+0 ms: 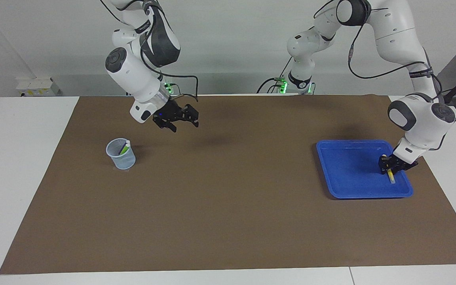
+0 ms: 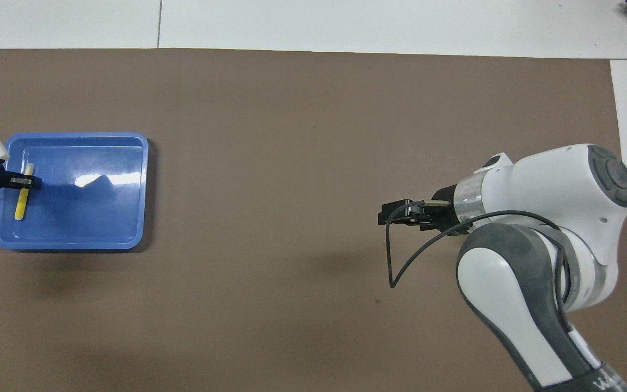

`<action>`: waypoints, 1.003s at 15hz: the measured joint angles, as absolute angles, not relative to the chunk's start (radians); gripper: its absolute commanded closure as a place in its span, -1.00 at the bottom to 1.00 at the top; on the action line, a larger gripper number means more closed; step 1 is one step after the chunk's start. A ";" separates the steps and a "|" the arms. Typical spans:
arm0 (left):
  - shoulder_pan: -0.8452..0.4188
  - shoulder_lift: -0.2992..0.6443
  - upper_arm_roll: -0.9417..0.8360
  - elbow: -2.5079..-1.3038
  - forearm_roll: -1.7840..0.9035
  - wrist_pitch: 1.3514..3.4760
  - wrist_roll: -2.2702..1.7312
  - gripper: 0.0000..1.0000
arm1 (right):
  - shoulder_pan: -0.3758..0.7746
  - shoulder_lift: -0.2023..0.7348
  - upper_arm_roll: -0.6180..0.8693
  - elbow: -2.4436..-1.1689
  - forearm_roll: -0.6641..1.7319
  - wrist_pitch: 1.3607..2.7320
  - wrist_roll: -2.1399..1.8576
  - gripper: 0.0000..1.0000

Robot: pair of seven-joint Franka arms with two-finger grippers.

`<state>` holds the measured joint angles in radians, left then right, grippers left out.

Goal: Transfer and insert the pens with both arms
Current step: 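Withdraw the right gripper from the cup while the left gripper grasps the yellow pen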

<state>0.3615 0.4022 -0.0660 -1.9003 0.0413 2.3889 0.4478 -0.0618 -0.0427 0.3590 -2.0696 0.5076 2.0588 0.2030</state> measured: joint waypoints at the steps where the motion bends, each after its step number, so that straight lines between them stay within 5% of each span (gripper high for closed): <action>1: 0.361 0.402 -0.067 -1.900 0.041 2.389 0.447 0.75 | -0.042 -0.043 0.362 -2.070 0.515 2.078 0.259 -1.00; 2: 0.361 0.402 -0.068 -1.900 0.041 2.392 0.447 1.00 | -0.019 -0.043 0.363 -2.070 0.520 2.104 0.315 -1.00; 15: 0.320 0.399 -0.076 -1.838 0.012 2.245 0.219 1.00 | 0.193 -0.027 0.367 -2.072 0.707 2.426 0.447 -1.00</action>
